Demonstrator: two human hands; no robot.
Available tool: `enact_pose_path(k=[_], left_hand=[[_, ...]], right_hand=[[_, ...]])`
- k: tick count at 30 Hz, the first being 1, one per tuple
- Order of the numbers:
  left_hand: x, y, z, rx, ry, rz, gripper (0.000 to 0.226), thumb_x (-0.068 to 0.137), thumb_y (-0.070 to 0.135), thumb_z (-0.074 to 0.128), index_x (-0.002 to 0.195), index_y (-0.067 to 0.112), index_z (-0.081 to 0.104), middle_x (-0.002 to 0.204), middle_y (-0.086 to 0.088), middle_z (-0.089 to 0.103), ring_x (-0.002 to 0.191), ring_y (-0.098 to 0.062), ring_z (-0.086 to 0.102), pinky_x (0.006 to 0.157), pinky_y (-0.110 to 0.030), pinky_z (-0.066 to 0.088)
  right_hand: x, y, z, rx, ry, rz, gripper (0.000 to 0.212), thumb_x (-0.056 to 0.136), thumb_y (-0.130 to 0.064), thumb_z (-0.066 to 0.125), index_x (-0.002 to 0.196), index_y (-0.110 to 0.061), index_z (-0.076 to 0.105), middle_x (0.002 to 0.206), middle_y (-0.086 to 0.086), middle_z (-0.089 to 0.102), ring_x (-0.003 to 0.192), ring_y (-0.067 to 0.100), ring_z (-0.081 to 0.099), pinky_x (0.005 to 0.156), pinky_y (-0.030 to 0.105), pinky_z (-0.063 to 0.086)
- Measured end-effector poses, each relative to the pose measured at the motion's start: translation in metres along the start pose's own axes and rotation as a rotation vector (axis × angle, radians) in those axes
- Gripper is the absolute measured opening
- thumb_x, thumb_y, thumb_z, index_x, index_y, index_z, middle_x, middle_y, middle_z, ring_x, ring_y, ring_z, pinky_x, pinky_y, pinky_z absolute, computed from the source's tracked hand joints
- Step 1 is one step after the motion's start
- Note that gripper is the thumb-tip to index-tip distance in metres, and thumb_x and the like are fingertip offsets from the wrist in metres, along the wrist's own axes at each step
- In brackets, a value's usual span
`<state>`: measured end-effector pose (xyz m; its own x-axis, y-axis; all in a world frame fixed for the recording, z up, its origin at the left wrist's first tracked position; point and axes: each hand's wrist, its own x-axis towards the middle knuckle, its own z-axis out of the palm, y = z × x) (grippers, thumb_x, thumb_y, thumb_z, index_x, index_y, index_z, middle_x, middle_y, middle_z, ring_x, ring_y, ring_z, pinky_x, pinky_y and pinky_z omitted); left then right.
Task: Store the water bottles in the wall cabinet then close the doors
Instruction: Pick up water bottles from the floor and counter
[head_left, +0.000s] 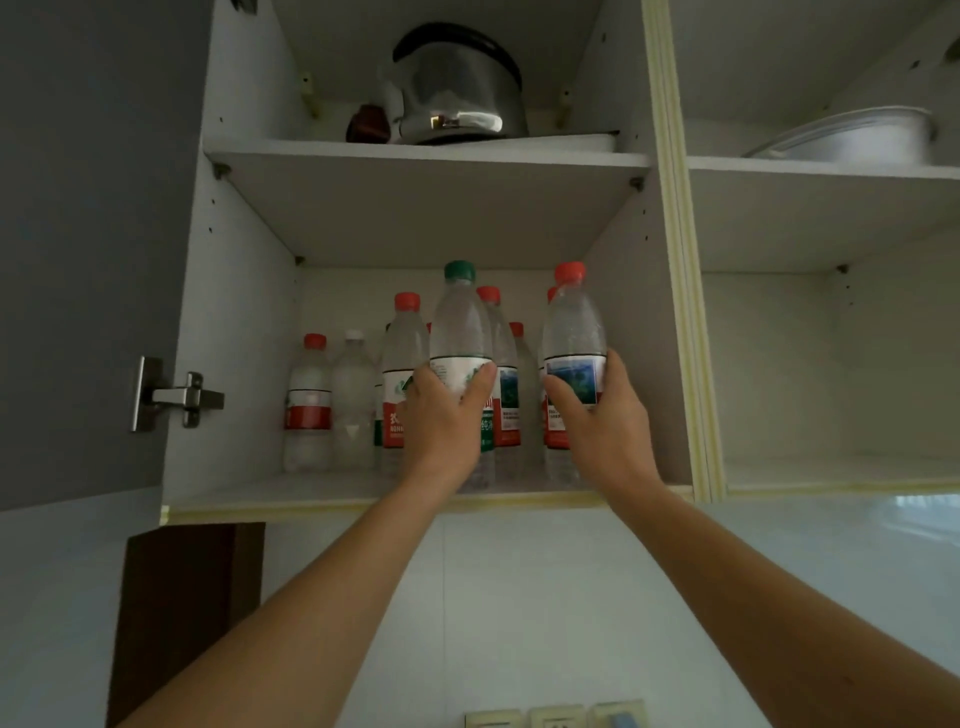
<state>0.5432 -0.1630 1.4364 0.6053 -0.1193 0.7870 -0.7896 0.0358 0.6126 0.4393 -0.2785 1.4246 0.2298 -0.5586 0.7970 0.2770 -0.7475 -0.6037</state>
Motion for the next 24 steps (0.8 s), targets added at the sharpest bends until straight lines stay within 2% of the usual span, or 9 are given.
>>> enact_pose_path(k=[1, 3, 6, 11, 15, 17, 19, 21, 24], left_hand=[[0.002, -0.002, 0.003, 0.024, -0.002, 0.001, 0.060, 0.094, 0.059, 0.055, 0.128, 0.011, 0.047, 0.121, -0.009, 0.060, 0.105, -0.025, 0.060, 0.076, -0.032, 0.052], [0.004, -0.005, 0.008, 0.050, -0.020, -0.007, 0.063, 0.094, 0.059, 0.054, 0.131, 0.009, 0.044, 0.126, -0.012, 0.057, 0.112, -0.030, 0.057, 0.092, -0.046, 0.052], [0.007, -0.006, 0.014, 0.059, -0.063, -0.028, 0.065, 0.095, 0.059, 0.053, 0.135, 0.009, 0.039, 0.130, -0.013, 0.053, 0.116, -0.033, 0.055, 0.098, -0.052, 0.050], [0.009, -0.004, 0.019, 0.056, -0.112, -0.068, 0.067, 0.097, 0.057, 0.051, 0.140, 0.008, 0.033, 0.135, -0.014, 0.050, 0.119, -0.034, 0.055, 0.099, -0.054, 0.050], [0.006, -0.002, 0.020, 0.117, -0.124, -0.080, 0.067, 0.099, 0.055, 0.048, 0.142, 0.008, 0.030, 0.138, -0.015, 0.049, 0.120, -0.034, 0.054, 0.099, -0.053, 0.050], [0.005, -0.001, 0.016, 0.203, -0.158, -0.083, 0.066, 0.100, 0.056, 0.045, 0.142, 0.008, 0.031, 0.134, -0.015, 0.054, 0.112, -0.032, 0.059, 0.087, -0.045, 0.054], [0.003, 0.002, 0.006, 0.341, -0.202, -0.069, 0.065, 0.100, 0.058, 0.043, 0.142, 0.008, 0.034, 0.128, -0.013, 0.060, 0.099, -0.027, 0.061, 0.068, -0.031, 0.048], [-0.004, 0.008, -0.006, 0.462, -0.209, -0.052, 0.064, 0.101, 0.057, 0.043, 0.142, 0.007, 0.039, 0.129, -0.013, 0.061, 0.103, -0.029, 0.062, 0.073, -0.031, 0.047], [-0.029, 0.025, -0.022, 0.539, -0.110, -0.004, 0.061, 0.102, 0.056, 0.041, 0.139, 0.008, 0.045, 0.128, -0.014, 0.060, 0.110, -0.032, 0.062, 0.087, -0.043, 0.053]], right_hand=[[0.000, 0.003, 0.003, -0.020, 0.006, -0.009, 0.053, 0.095, -0.040, 0.065, 0.140, -0.021, 0.043, 0.129, 0.002, 0.059, 0.120, 0.028, 0.057, 0.095, 0.050, 0.056], [-0.001, 0.007, 0.008, -0.078, 0.032, -0.021, 0.060, 0.097, -0.040, 0.062, 0.147, -0.018, 0.038, 0.135, 0.004, 0.055, 0.126, 0.029, 0.049, 0.102, 0.053, 0.049], [0.000, 0.009, 0.012, -0.165, 0.056, -0.029, 0.069, 0.099, -0.041, 0.058, 0.155, -0.017, 0.026, 0.145, 0.006, 0.045, 0.133, 0.029, 0.037, 0.110, 0.053, 0.041], [0.001, 0.009, 0.015, -0.314, -0.010, 0.016, 0.079, 0.101, -0.048, 0.049, 0.159, -0.018, 0.005, 0.151, 0.011, 0.032, 0.136, 0.037, 0.031, 0.111, 0.059, 0.034], [0.002, 0.009, 0.013, -0.333, -0.079, 0.061, 0.080, 0.102, -0.051, 0.045, 0.158, -0.021, -0.002, 0.150, 0.013, 0.029, 0.135, 0.038, 0.030, 0.109, 0.060, 0.034], [0.001, 0.008, 0.011, -0.314, -0.112, 0.079, 0.080, 0.102, -0.049, 0.045, 0.159, -0.022, -0.004, 0.149, 0.014, 0.028, 0.134, 0.037, 0.030, 0.109, 0.058, 0.035], [-0.003, 0.004, 0.005, -0.305, -0.157, 0.085, 0.080, 0.102, -0.048, 0.046, 0.159, -0.021, -0.005, 0.150, 0.014, 0.027, 0.136, 0.037, 0.028, 0.110, 0.057, 0.032], [-0.010, 0.001, -0.007, -0.319, -0.208, 0.084, 0.080, 0.102, -0.050, 0.045, 0.159, -0.020, -0.002, 0.153, 0.014, 0.023, 0.139, 0.037, 0.024, 0.113, 0.056, 0.028], [-0.032, -0.005, -0.035, -0.376, -0.263, 0.027, 0.072, 0.101, -0.055, 0.042, 0.157, -0.021, 0.013, 0.153, 0.010, 0.024, 0.139, 0.035, 0.026, 0.115, 0.055, 0.029]])
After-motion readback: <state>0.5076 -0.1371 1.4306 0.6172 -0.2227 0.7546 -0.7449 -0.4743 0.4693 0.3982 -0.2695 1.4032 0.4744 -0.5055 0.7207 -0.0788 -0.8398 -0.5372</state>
